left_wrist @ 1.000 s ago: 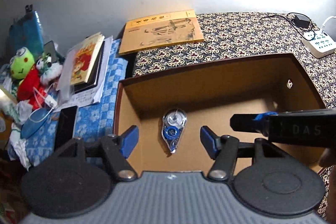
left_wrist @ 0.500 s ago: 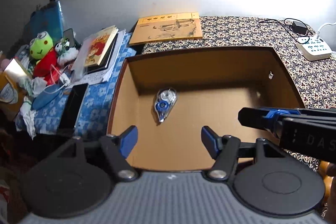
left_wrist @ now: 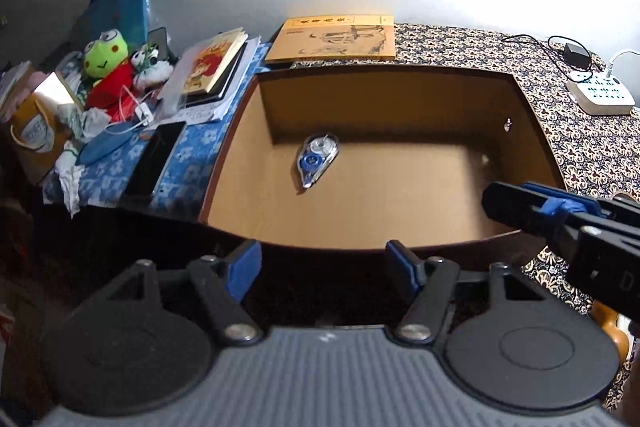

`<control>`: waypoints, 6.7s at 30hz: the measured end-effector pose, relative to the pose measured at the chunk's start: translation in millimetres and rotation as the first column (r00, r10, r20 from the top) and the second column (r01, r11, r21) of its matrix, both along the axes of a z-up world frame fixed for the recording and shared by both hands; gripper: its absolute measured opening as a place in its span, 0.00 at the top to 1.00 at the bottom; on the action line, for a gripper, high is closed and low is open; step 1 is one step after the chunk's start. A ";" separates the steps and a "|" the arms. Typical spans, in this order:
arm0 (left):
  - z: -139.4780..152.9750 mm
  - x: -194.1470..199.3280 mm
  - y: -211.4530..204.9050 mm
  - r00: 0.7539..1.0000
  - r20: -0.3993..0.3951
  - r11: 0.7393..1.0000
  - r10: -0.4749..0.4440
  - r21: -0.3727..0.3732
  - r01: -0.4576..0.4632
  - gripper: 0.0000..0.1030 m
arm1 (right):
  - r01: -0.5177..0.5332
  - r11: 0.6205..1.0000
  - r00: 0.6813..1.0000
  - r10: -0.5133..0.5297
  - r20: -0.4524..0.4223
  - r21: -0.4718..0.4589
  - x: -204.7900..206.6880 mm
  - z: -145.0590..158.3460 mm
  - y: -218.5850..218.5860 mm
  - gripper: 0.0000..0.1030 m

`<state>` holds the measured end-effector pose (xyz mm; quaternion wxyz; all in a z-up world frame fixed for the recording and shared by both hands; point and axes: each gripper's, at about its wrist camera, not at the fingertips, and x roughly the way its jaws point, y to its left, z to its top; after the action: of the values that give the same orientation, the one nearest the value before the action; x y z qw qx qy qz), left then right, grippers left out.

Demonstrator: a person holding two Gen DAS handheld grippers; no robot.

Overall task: Organize rigid objects
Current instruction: 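Move the right gripper down to the pine cone and grasp it, then carry the pine cone with the right gripper into the box, then open the right gripper to release the pine cone beside the tape, then move the right gripper down to the orange tape measure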

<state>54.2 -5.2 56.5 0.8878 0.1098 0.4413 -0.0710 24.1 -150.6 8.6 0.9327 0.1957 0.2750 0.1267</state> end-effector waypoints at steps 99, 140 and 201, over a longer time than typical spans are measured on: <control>8.6 88.1 -13.7 0.892 0.057 0.818 -0.449 -0.375 0.436 0.59 | -0.074 0.965 0.979 0.118 -0.165 0.250 103.2 3.5 -37.0 0.82; -68.9 222.4 -3.4 0.902 -0.172 0.912 -0.396 -0.182 0.367 0.33 | 0.122 0.979 0.945 -0.064 -0.321 0.164 200.8 -43.1 -5.0 0.81; -14.0 -34.4 -9.2 1.000 -0.006 0.998 -0.027 0.052 0.027 0.23 | -0.089 0.988 0.982 0.108 -0.154 0.124 -15.3 -19.1 -3.1 0.81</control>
<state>19.8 -14.3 42.4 0.8824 0.1387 0.4438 -0.0716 8.9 -153.8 -10.5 0.8870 0.2456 0.3508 0.1726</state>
